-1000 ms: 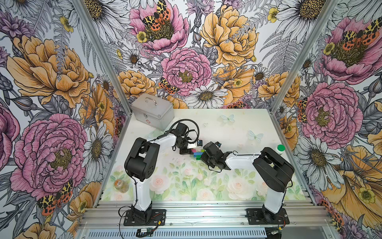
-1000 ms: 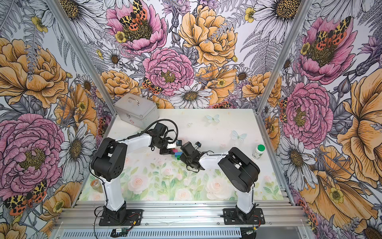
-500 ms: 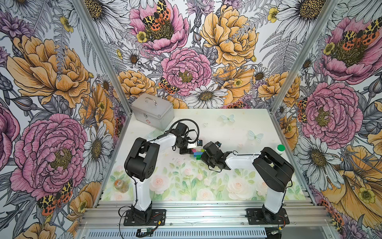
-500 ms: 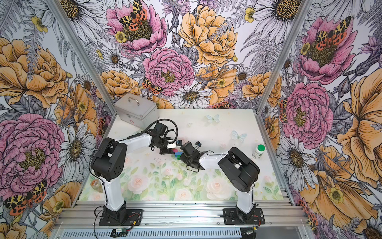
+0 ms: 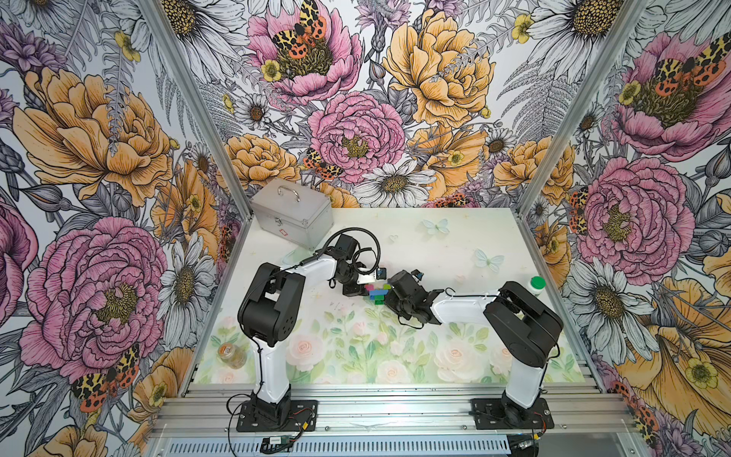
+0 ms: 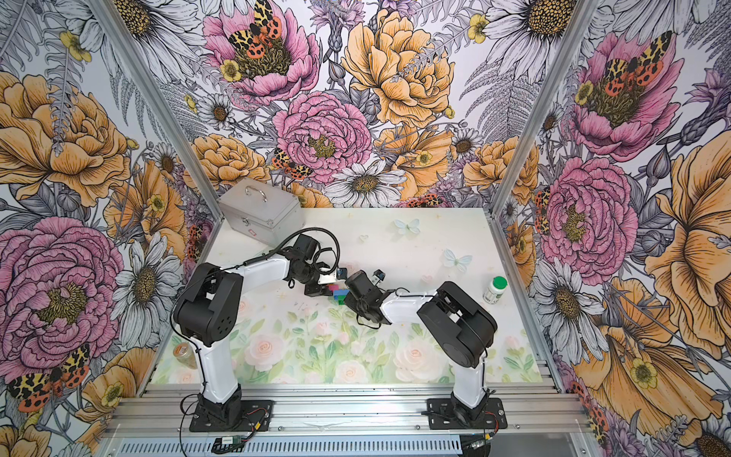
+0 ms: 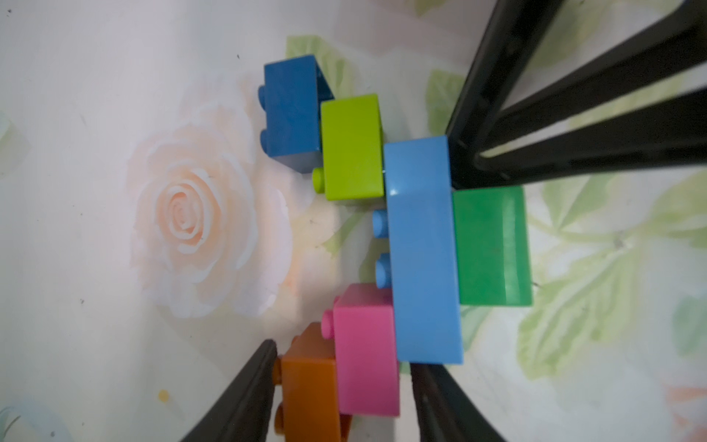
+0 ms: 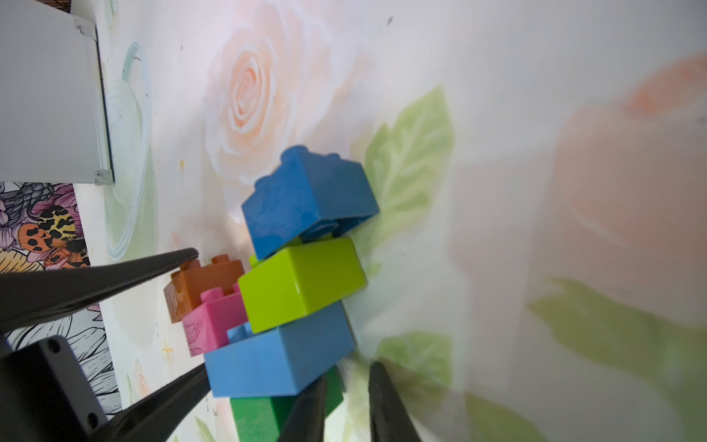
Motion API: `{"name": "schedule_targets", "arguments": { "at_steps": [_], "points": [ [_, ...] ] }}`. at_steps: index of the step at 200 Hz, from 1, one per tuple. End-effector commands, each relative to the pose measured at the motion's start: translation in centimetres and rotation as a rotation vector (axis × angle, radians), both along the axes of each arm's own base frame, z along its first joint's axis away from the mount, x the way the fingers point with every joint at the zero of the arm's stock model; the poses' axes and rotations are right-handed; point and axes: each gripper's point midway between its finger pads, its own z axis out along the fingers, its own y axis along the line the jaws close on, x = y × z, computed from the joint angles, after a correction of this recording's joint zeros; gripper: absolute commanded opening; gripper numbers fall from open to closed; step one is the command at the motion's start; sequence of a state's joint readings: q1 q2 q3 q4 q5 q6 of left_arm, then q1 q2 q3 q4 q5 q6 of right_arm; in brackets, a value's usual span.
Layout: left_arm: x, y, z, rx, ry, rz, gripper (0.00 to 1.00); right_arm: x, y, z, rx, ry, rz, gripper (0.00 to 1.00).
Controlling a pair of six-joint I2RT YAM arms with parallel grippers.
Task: Assemble the letter v with lego
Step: Assemble the lego brick with the lego brick, then reset both arms
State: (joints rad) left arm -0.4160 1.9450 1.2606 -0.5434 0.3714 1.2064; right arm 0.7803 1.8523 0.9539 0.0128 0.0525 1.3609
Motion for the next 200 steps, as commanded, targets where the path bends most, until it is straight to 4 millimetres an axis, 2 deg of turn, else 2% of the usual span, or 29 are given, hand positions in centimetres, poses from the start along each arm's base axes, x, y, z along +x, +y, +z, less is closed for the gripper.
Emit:
{"name": "schedule_targets", "arguments": {
  "at_steps": [1, 19, 30, 37, 41, 45, 64, 89, 101, 105, 134, 154, 166, 180, 187, 195, 198, 200],
  "points": [
    [-0.6, -0.6, -0.2, -0.025, 0.036, -0.017, 0.61, -0.6, -0.4, -0.6, -0.040, 0.018, 0.016, 0.24],
    [-0.4, -0.5, 0.2, -0.032, 0.031, -0.005, 0.65, -0.7, -0.4, -0.4, -0.043, 0.014, 0.017, 0.26],
    [-0.2, -0.5, 0.6, -0.039, 0.027, 0.007, 0.70, -0.7, -0.5, -0.3, -0.048, 0.010, 0.019, 0.29],
    [-0.2, -0.4, 0.9, -0.044, 0.026, 0.011, 0.77, -0.7, -0.7, -0.2, -0.053, 0.008, 0.018, 0.31],
    [-0.1, -0.4, 1.1, -0.050, 0.022, 0.013, 0.90, -0.7, -0.7, -0.1, -0.054, 0.006, 0.019, 0.32],
    [0.0, -0.4, 1.4, -0.057, 0.019, 0.016, 0.94, -0.7, -0.7, 0.0, -0.056, 0.004, 0.021, 0.32],
    [0.2, -0.2, 2.8, -0.090, 0.006, 0.030, 0.98, -0.7, -1.1, 0.6, -0.076, -0.006, 0.023, 0.33],
    [0.6, 0.4, 4.5, -0.127, -0.009, 0.069, 0.98, -0.6, -1.8, 1.8, -0.112, -0.029, 0.027, 0.34],
    [0.5, 0.8, 4.8, -0.138, 0.000, 0.093, 0.98, -0.6, -2.2, 2.6, -0.127, -0.045, 0.031, 0.34],
    [0.5, 0.9, 6.3, -0.156, -0.029, 0.100, 0.99, -0.7, -2.4, 2.8, -0.135, -0.046, 0.031, 0.33],
    [0.3, 2.4, 9.7, -0.217, -0.048, 0.212, 0.99, -0.9, -4.2, 5.2, -0.178, -0.106, 0.043, 0.34],
    [0.2, 3.8, 12.2, -0.260, -0.083, 0.349, 0.99, -0.8, -6.8, 7.2, -0.246, -0.162, 0.039, 0.36],
    [0.6, 4.8, 13.7, -0.288, -0.142, 0.469, 0.99, -0.5, -8.6, 8.5, -0.285, -0.207, 0.039, 0.42],
    [1.0, 6.1, 15.4, -0.348, -0.214, 0.631, 0.99, 0.0, -11.0, 9.9, -0.323, -0.254, 0.042, 0.52],
    [1.5, 7.2, 16.5, -0.388, -0.260, 0.746, 0.99, 0.4, -12.0, 10.8, -0.346, -0.285, 0.052, 0.64],
    [2.0, 8.9, 17.7, -0.445, -0.308, 0.912, 0.99, 0.8, -13.4, 11.8, -0.380, -0.316, 0.057, 0.84],
    [2.1, 9.5, 18.0, -0.472, -0.311, 0.969, 0.99, 1.0, -14.1, 12.3, -0.397, -0.329, 0.050, 0.95],
    [2.1, 10.0, 18.3, -0.486, -0.318, 1.005, 0.99, 1.1, -14.5, 12.5, -0.412, -0.338, 0.050, 0.98]
  ]
}}
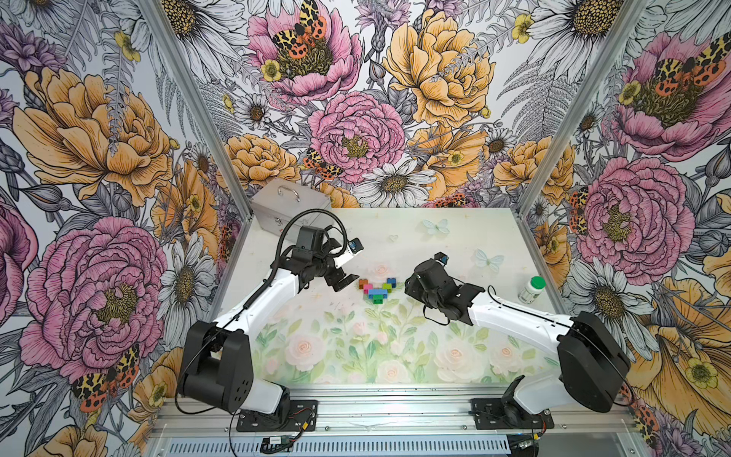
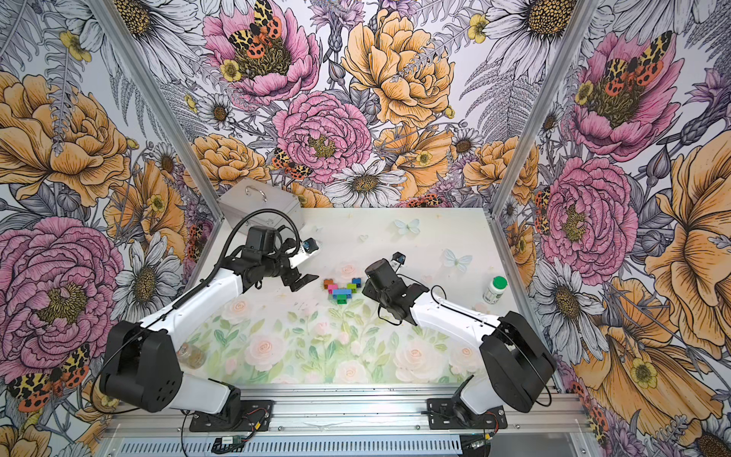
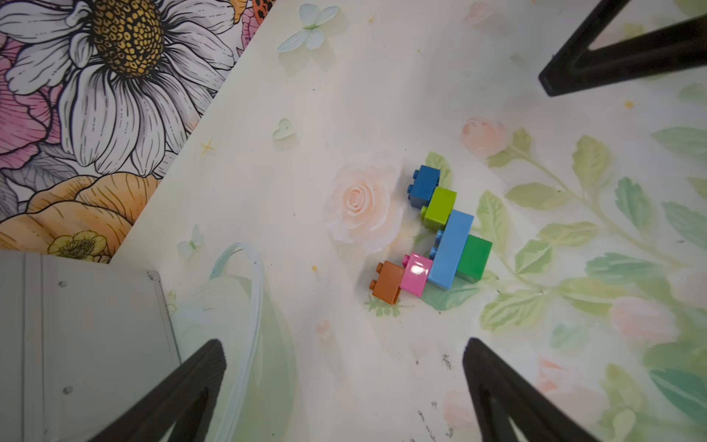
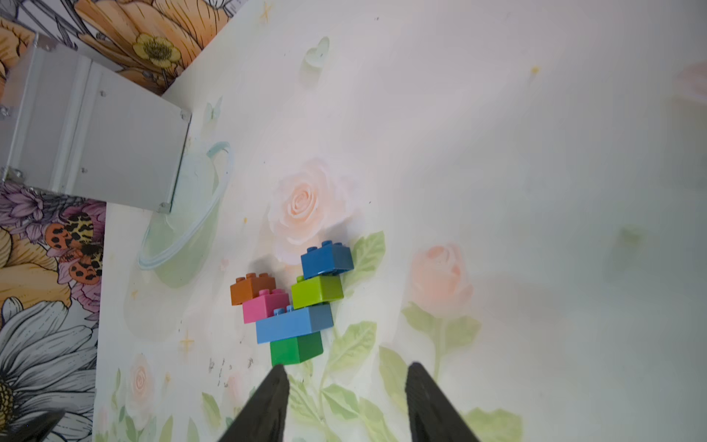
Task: Assemble the letter v with lego
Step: Reset both arms
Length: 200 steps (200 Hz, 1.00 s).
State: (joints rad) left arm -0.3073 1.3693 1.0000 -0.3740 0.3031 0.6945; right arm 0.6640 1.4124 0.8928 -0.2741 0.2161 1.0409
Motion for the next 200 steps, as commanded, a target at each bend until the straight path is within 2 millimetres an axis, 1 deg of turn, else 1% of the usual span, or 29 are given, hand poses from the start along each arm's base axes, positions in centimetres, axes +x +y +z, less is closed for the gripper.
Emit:
{"name": "schedule_targets", "arguments": {
  "at_steps": [1, 6, 13, 21, 30, 41, 53, 68, 74, 82, 92, 95, 100, 102, 104, 113, 115, 121, 123, 127, 133, 153, 169, 178, 185, 200],
  "points": [
    [2.4, 4.2, 3.5, -0.212, -0.090, 0.469, 0.99, 0.6, -4.9, 1.7, -0.203, -0.085, 0.020, 0.99],
    [2.4, 5.4, 4.0, -0.259, -0.098, 0.554, 0.99, 0.8, -5.8, 2.5, -0.233, -0.115, 0.016, 0.99],
    [2.3, 7.2, 4.1, -0.313, -0.104, 0.681, 0.99, 1.0, -7.3, 3.7, -0.302, -0.164, 0.008, 0.99],
    [1.9, 9.6, 3.9, -0.371, -0.110, 0.834, 0.99, 1.2, -8.9, 5.1, -0.394, -0.215, 0.006, 0.99],
    [1.3, 12.1, 3.1, -0.405, -0.111, 0.974, 0.99, 1.3, -10.3, 6.5, -0.504, -0.264, 0.021, 0.99],
    [0.2, 14.6, 1.6, -0.437, -0.100, 1.098, 0.99, 1.5, -12.5, 7.3, -0.643, -0.288, -0.001, 0.99],
    [-0.9, 16.6, 0.0, -0.429, -0.112, 1.187, 0.99, 1.9, -15.0, 7.0, -0.734, -0.266, -0.012, 1.00],
    [-2.3, 18.8, -1.8, -0.393, -0.169, 1.267, 0.99, 2.4, -17.2, 5.7, -0.732, -0.227, -0.017, 1.00],
    [-2.6, 19.8, -1.7, -0.408, -0.198, 1.309, 0.99, 2.7, -18.1, 5.2, -0.721, -0.235, -0.019, 0.99],
    [-3.2, 20.9, -1.6, -0.431, -0.211, 1.341, 0.99, 2.7, -19.1, 4.0, -0.722, -0.249, -0.017, 1.00],
    [-3.5, 21.5, -1.6, -0.442, -0.230, 1.329, 0.98, 2.7, -20.0, 2.9, -0.719, -0.294, -0.029, 1.00],
    [-3.6, 21.5, -1.6, -0.438, -0.243, 1.317, 0.99, 2.8, -20.1, 3.2, -0.713, -0.327, -0.037, 0.99],
    [-3.6, 21.5, -1.6, -0.433, -0.263, 1.299, 0.99, 2.5, -20.4, 2.1, -0.707, -0.353, -0.030, 1.00],
    [-3.7, 21.5, -1.6, -0.434, -0.273, 1.293, 0.99, 2.5, -20.4, 2.1, -0.701, -0.379, -0.030, 0.99],
    [-3.8, 21.5, -1.8, -0.433, -0.279, 1.291, 0.99, 2.6, -20.3, 2.2, -0.691, -0.406, -0.030, 0.99],
    [-4.0, 21.8, -2.5, -0.450, -0.310, 1.294, 0.99, 2.2, -20.5, 0.9, -0.667, -0.462, -0.025, 0.99],
    [-4.1, 21.9, -2.9, -0.453, -0.315, 1.296, 0.99, 2.4, -20.5, 1.0, -0.658, -0.478, -0.027, 0.99],
    [-4.1, 21.9, -3.9, -0.454, -0.326, 1.287, 0.99, 2.2, -20.9, -0.1, -0.645, -0.468, -0.027, 0.99],
    [-4.0, 22.0, -3.8, -0.464, -0.348, 1.282, 0.99, 2.3, -21.1, -0.4, -0.646, -0.462, -0.031, 0.99],
    [-3.8, 22.4, -3.7, -0.463, -0.357, 1.299, 0.99, 2.4, -21.6, -0.6, -0.649, -0.432, -0.050, 1.00],
    [-3.8, 22.7, -4.2, -0.435, -0.309, 1.326, 0.99, 2.8, -21.7, -0.6, -0.664, -0.425, -0.042, 1.00],
    [-2.3, 23.2, -4.6, -0.400, -0.300, 1.321, 0.99, 3.9, -21.4, -0.3, -0.702, -0.476, 0.005, 0.99],
    [-0.4, 23.4, -4.7, -0.419, -0.289, 1.287, 0.99, 5.3, -21.2, -0.4, -0.722, -0.506, 0.053, 1.00],
    [0.6, 23.5, -4.6, -0.424, -0.293, 1.264, 0.99, 6.2, -21.3, 0.0, -0.692, -0.522, 0.059, 1.00],
    [1.4, 23.2, -4.4, -0.428, -0.306, 1.230, 0.99, 6.7, -21.3, -0.4, -0.649, -0.504, 0.083, 1.00],
    [2.1, 22.7, -3.9, -0.471, -0.347, 1.179, 0.99, 7.2, -21.2, -0.7, -0.609, -0.490, 0.111, 0.99]
  ]
}}
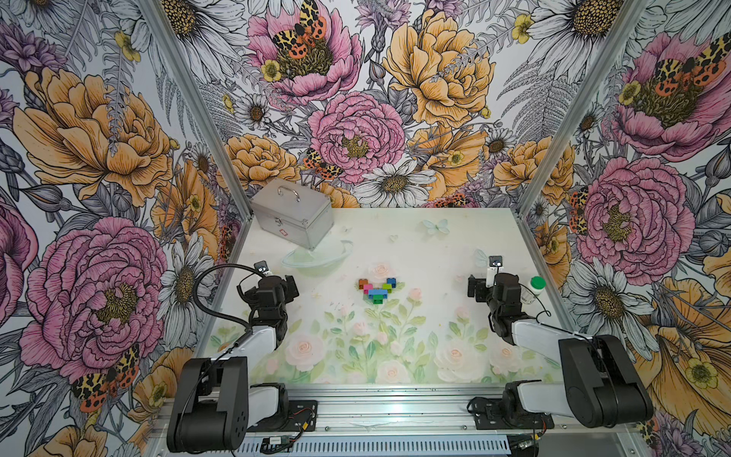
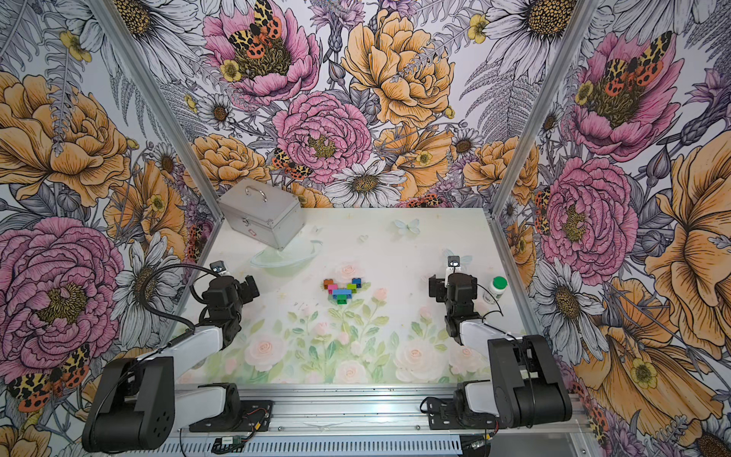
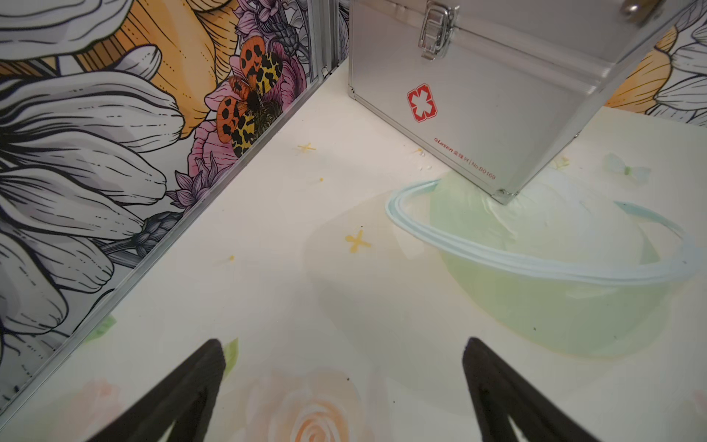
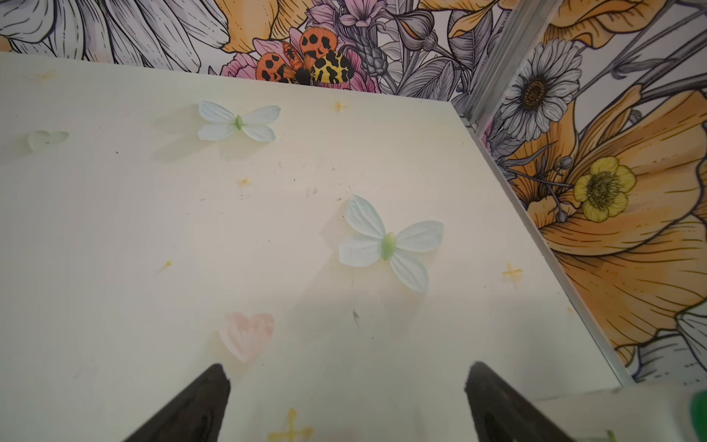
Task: Assemble the letter v with lego
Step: Reset both arms
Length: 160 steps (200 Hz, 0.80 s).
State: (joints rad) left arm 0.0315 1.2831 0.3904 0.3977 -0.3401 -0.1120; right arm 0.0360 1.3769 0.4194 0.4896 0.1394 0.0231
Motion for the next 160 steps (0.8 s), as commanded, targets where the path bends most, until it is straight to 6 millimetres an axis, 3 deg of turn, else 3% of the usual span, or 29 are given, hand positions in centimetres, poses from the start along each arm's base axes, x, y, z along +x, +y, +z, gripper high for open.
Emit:
{"name": "schedule_targets", "arguments": {
  "at_steps": [1, 13, 29, 39, 49, 53, 67, 81, 92, 160],
  "points": [
    [2.9, -0.8, 3.8, 0.012, -0.185, -0.096, 0.99, 2.5, 1.0, 2.8, 0.044, -0.091, 0.106, 0.99],
    [3.4, -0.9, 3.6, 0.007, -0.163, -0.107, 0.99, 2.5, 1.0, 2.9, 0.059, -0.095, 0.113, 0.99],
    [4.3, -3.0, 3.4, -0.002, -0.150, -0.225, 0.99, 2.3, 1.7, 2.6, 0.058, -0.159, 0.147, 0.99],
    [4.5, -4.4, 3.1, 0.012, -0.178, -0.269, 0.99, 2.5, 0.8, 2.3, 0.066, -0.149, 0.092, 1.00],
    [4.2, -5.7, 1.5, 0.071, -0.218, -0.307, 0.99, 3.1, 0.5, 1.5, 0.071, -0.141, 0.081, 0.99],
    [4.3, -5.9, 2.1, 0.113, -0.274, -0.288, 0.99, 2.8, -0.2, 1.3, 0.081, -0.137, 0.040, 0.99],
    [3.5, -4.9, 2.0, 0.108, -0.234, -0.210, 0.99, 2.5, -1.3, 1.2, 0.107, -0.173, 0.003, 0.99],
    [4.9, -4.1, 1.7, 0.066, -0.217, -0.201, 0.99, 2.6, -1.3, 1.1, 0.108, -0.169, 0.003, 1.00],
    [4.6, -3.6, 1.5, 0.019, -0.200, -0.208, 0.99, 2.7, -1.3, 1.2, 0.106, -0.175, 0.003, 0.99],
    [4.6, -3.5, 1.5, 0.055, -0.196, -0.180, 0.99, 2.6, -1.2, 1.3, 0.096, -0.166, -0.002, 1.00]
  ]
}}
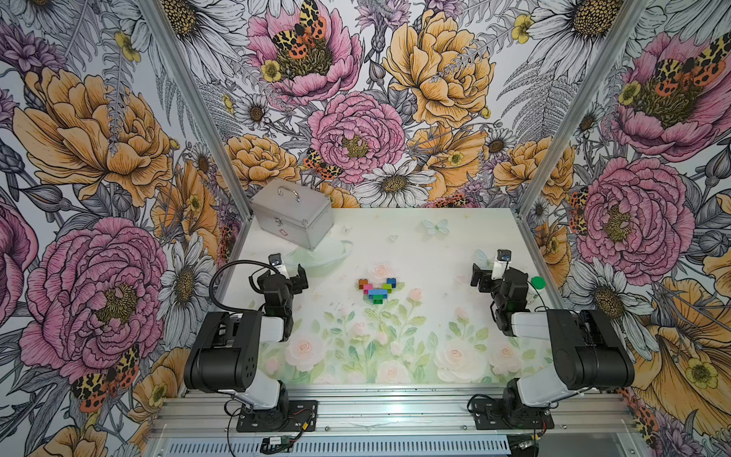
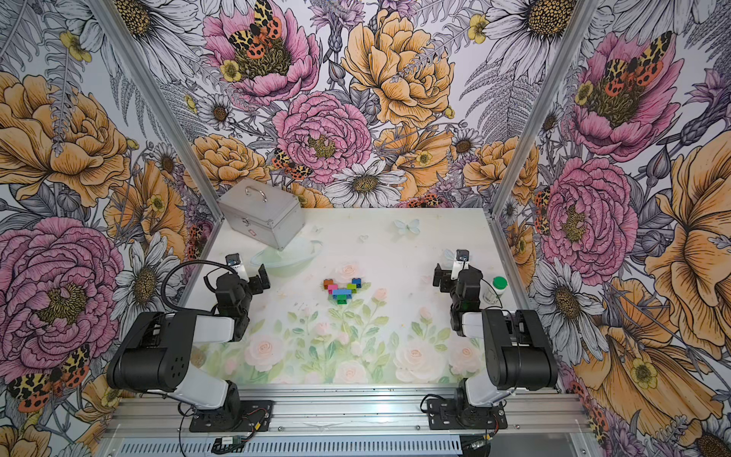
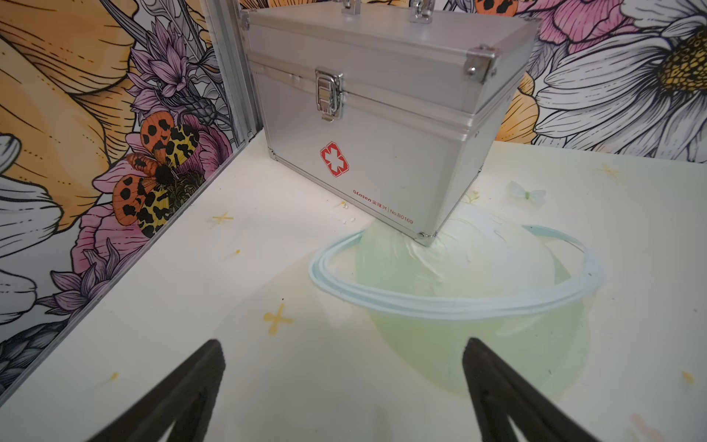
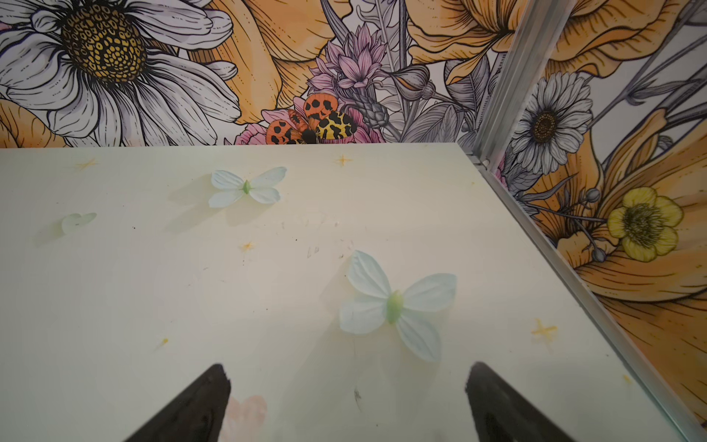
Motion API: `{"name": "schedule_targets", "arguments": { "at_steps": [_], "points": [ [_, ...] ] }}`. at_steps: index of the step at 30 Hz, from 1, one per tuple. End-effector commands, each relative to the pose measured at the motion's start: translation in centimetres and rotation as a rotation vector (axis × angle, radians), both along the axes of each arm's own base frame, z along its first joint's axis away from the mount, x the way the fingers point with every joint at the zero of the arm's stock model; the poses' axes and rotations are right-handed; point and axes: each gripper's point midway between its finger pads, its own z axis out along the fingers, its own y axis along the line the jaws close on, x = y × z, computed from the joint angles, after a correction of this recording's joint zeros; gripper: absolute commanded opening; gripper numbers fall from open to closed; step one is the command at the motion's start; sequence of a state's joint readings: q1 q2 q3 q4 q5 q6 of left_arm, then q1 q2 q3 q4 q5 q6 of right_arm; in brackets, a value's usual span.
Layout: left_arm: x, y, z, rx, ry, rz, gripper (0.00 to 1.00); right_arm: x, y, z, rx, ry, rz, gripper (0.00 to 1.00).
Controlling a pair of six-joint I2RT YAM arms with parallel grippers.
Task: Assemble the letter v with lego
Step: Reset both arms
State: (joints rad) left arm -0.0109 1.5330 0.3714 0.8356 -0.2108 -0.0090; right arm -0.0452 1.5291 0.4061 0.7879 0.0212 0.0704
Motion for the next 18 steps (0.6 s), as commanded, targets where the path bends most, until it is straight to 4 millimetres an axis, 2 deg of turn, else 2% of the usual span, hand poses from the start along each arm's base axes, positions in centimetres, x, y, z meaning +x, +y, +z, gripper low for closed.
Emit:
{"name": "schedule_targets", "arguments": {
  "at_steps": [1, 18],
  "points": [
    [0.53, 0.14, 1.73, 0.006, -0.058, 0.020, 0.99, 0.32, 0.00, 0.85, 0.007, -0.030, -0.012, 1.00],
    [0.57, 0.03, 1.74, 0.008, -0.057, 0.017, 0.99, 0.34, 0.07, 0.78, 0.005, -0.025, -0.009, 1.00]
  ]
}}
